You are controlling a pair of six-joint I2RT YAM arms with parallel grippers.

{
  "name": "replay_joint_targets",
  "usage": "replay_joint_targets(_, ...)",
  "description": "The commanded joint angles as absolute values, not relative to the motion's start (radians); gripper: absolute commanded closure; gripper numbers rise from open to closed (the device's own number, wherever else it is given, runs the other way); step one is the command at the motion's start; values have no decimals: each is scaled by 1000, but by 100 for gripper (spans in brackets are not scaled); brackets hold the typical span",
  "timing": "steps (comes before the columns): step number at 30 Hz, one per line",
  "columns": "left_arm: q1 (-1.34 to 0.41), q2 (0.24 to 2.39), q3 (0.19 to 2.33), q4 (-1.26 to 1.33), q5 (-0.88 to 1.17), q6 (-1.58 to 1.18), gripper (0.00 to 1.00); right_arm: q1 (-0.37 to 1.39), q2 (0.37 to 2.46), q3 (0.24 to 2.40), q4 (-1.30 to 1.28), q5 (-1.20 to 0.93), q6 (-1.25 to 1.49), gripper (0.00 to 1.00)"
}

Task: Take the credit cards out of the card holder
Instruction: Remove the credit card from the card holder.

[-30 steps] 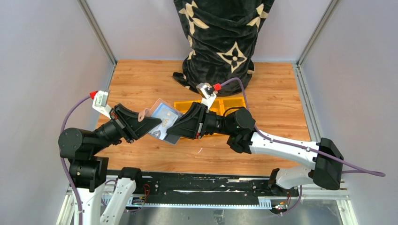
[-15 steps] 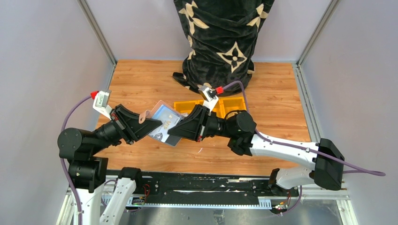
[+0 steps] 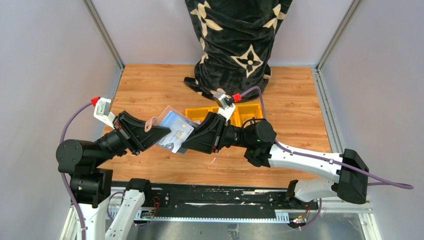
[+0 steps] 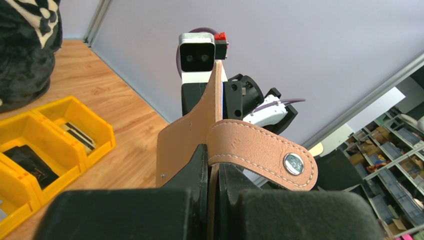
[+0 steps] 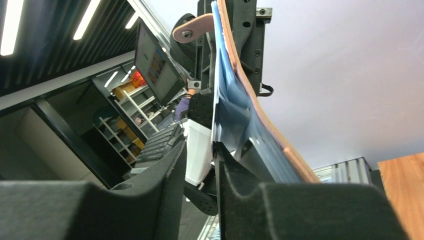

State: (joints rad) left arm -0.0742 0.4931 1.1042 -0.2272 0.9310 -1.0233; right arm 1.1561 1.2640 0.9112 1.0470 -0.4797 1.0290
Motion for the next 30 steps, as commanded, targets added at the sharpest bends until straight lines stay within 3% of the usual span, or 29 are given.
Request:
replay_joint_targets(1, -72, 500, 1121, -209, 925, -1018, 100, 1173, 1292, 975, 1102, -500, 1033, 67)
replay_joint_targets(3, -72, 500, 1124, -211, 929, -1016, 100, 1173, 1308, 990, 1123, -501, 1048, 66)
replay_joint_targets(9, -72, 503, 1140, -204, 934, -1020, 100, 1173, 1304, 983, 1112, -482, 1051, 91)
replay_joint_targets(13, -72, 509, 1148, -191, 934, -1023, 100, 1170, 1267, 939, 1088, -476, 1032, 100)
replay_joint_targets(22, -73, 530, 1173, -168, 939, -1004, 100, 1131, 1102, 836, 876, -485, 940, 100)
replay_joint_targets(30, -72, 543, 1181, -193, 944, -943, 100, 981, 864, 869, 343, -509, 764, 100)
